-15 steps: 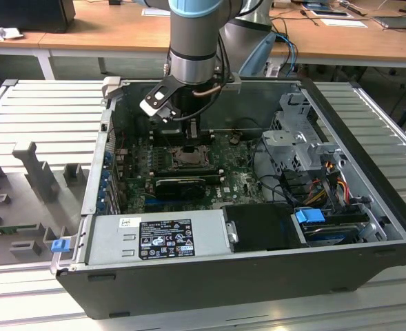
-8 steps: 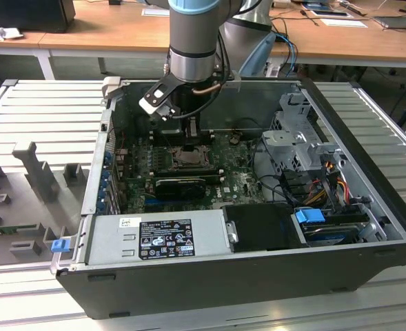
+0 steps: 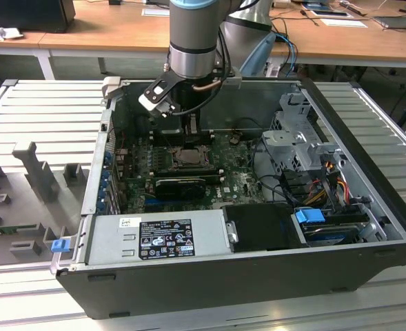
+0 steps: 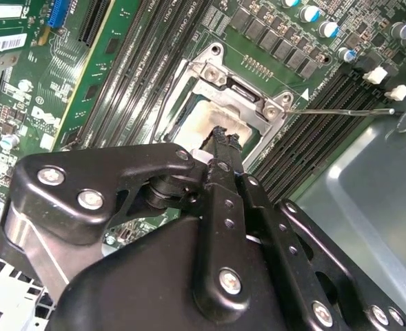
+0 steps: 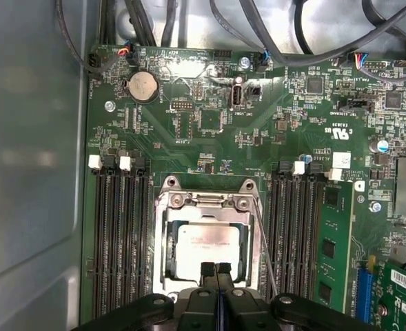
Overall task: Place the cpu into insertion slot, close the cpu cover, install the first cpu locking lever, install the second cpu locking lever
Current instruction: 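Install the first cpu locking lever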
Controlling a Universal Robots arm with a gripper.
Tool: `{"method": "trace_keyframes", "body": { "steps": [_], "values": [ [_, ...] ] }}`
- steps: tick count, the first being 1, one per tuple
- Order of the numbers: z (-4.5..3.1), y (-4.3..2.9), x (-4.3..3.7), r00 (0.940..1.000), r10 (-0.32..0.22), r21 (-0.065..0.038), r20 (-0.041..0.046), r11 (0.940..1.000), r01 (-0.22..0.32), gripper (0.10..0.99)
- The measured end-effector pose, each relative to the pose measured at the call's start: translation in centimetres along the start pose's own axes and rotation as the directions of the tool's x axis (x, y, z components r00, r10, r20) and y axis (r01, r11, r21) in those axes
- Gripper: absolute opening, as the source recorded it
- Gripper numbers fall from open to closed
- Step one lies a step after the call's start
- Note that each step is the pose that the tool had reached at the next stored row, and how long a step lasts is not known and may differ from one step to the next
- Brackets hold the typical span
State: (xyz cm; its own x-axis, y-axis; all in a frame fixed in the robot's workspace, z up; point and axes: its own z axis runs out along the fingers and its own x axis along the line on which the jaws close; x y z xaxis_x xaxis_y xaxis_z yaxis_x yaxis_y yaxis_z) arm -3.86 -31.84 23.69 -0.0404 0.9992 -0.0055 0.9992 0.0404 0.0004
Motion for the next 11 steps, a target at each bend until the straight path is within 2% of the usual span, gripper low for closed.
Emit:
{"method": "trace_keyframes", "body": {
  "steps": [11],
  "values": [
    [-0.96,0.0,-0.01,1.0,0.0,0.0,0.0005,1.0,0.0,0.106]
  ]
}}
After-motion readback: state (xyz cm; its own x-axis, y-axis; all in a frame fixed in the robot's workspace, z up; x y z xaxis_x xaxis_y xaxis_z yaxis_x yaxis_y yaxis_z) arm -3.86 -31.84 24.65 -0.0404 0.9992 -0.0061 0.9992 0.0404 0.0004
